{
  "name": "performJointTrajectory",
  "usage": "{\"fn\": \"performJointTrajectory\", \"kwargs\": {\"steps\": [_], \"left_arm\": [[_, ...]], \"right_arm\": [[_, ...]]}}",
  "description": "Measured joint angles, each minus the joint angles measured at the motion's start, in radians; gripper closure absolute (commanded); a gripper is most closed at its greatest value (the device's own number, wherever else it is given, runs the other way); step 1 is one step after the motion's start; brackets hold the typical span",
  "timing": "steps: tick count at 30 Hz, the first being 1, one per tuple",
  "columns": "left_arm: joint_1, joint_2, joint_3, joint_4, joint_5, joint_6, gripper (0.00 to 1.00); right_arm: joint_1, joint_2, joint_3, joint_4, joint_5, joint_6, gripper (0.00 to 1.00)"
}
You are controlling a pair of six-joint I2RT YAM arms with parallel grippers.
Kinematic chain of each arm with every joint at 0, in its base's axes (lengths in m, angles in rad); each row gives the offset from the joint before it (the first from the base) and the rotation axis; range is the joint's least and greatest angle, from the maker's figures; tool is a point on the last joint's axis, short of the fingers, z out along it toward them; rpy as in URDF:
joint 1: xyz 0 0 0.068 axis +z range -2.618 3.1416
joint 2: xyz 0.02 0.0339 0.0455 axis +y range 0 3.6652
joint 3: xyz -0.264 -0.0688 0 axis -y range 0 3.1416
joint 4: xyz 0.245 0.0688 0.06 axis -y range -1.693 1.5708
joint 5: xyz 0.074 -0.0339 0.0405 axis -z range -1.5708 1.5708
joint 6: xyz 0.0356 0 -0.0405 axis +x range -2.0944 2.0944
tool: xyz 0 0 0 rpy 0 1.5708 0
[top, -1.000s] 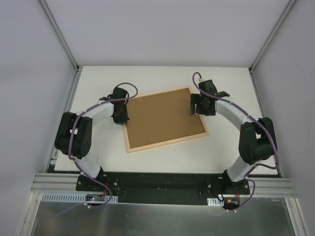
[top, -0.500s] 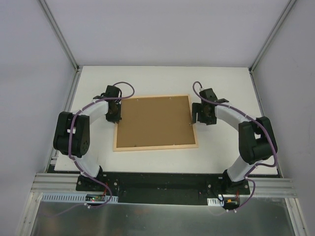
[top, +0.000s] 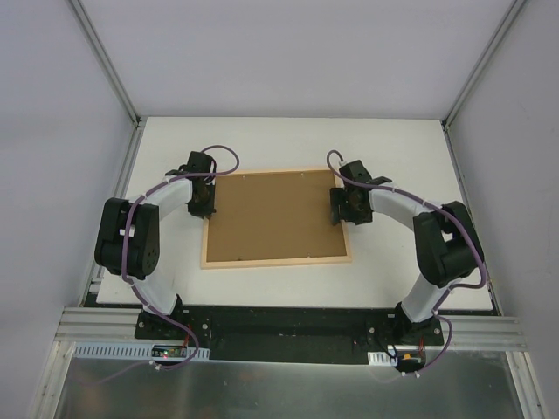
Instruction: Put the photo into the frame
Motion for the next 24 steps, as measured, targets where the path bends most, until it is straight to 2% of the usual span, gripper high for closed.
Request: {"fn": "performJointTrajectory", "kwargs": {"steps": [12,18,24], "left_arm": [[0.000,0.000,0.000,0.000,0.000,0.000,1.00],[0.000,0.000,0.000,0.000,0.000,0.000,1.00],[0.000,0.000,0.000,0.001,0.000,0.000,1.00]], "right_arm": [[0.028,0.037,0.051,-0.003,0.052,0.001,0.49],[0.042,0.045,0.060,-0.001,0.056,0.003,0.69],[0.044,0.046,0.061,-0.008,0.063,-0.008,0.83]]}}
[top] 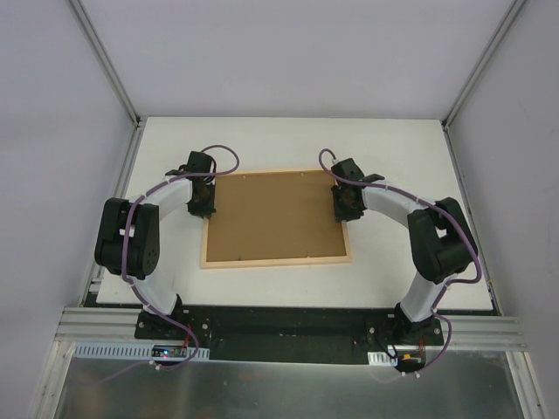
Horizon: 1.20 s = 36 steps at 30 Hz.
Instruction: Put the photo into the frame
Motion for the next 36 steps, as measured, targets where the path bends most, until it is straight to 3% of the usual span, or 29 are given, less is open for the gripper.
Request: {"fn": "performJointTrajectory", "kwargs": {"steps": [9,22,30,36], "left_arm": [[0.000,0.000,0.000,0.001,0.001,0.000,1.00],[0.000,0.000,0.000,0.005,0.005,-0.005,1.00],[0.000,0.000,0.000,0.005,0.004,-0.005,1.00],[0.000,0.000,0.000,0.005,0.004,-0.004,1.00]], "right_arm": [[0.000,0.000,0.001,-0.002,0.000,0.004,1.00],[0.024,-0.006,-0.014,0.013,0.096,0.177,1.00],[0.029,-0.022,-0.033,0.029,0.121,0.180,0.72],[0.029,-0.057,-0.063,0.053,0.100,0.134,0.61]]}}
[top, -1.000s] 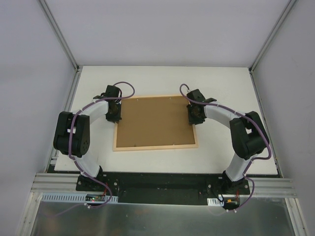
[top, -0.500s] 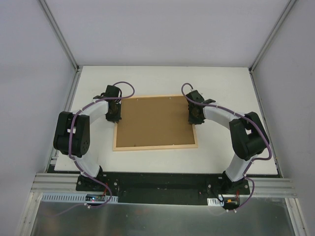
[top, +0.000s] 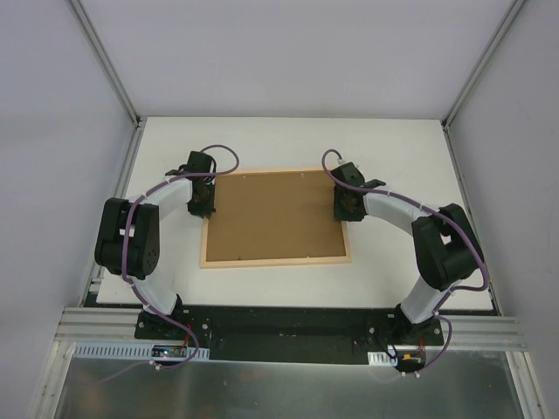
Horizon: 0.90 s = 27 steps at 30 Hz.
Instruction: Put the photo into the frame
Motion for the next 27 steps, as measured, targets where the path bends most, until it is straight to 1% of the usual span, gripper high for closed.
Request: {"fn": "performJointTrajectory", "kwargs": {"steps": [4,11,21,23,27], "left_arm": [[0.000,0.000,0.000,0.000,0.000,0.000,1.00],[0.000,0.000,0.000,0.000,0.000,0.000,1.00],[0.000,0.000,0.000,0.000,0.000,0.000,1.00],[0.000,0.000,0.000,0.000,0.000,0.000,1.00],[0.000,0.000,0.000,0.000,0.000,0.000,1.00]], "right_arm": [[0.000,-0.004,0.000,0.008,-0.028,-0.052,0.57],[0.000,0.023,0.028,-0.006,-0.040,-0.117,0.57],[0.000,0.078,0.085,-0.032,-0.045,-0.153,0.63],[0.000,0.078,0.085,-0.032,-0.045,-0.154,0.58],[0.000,0.078,0.085,-0.031,-0.050,-0.175,0.58]]}}
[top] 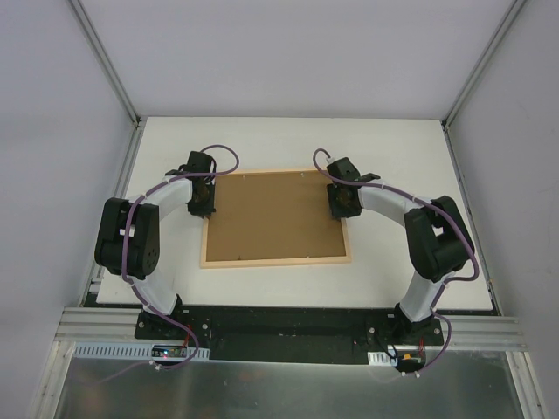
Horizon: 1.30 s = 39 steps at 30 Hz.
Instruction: Put the photo into the frame
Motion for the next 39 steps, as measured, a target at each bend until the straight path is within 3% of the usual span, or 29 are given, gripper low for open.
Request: {"fn": "performJointTrajectory", "kwargs": {"steps": [13,25,39], "left_arm": [[0.000,0.000,0.000,0.000,0.000,0.000,1.00],[0.000,0.001,0.002,0.000,0.002,0.000,1.00],[0.006,0.005,0.006,0.000,0.008,0.001,1.00]], "right_arm": [[-0.002,-0.007,-0.006,0.004,-0.018,-0.050,0.62],[-0.003,-0.026,-0.026,-0.008,-0.045,-0.064,0.60],[-0.004,-0.019,-0.024,-0.012,-0.016,-0.044,0.83]]}}
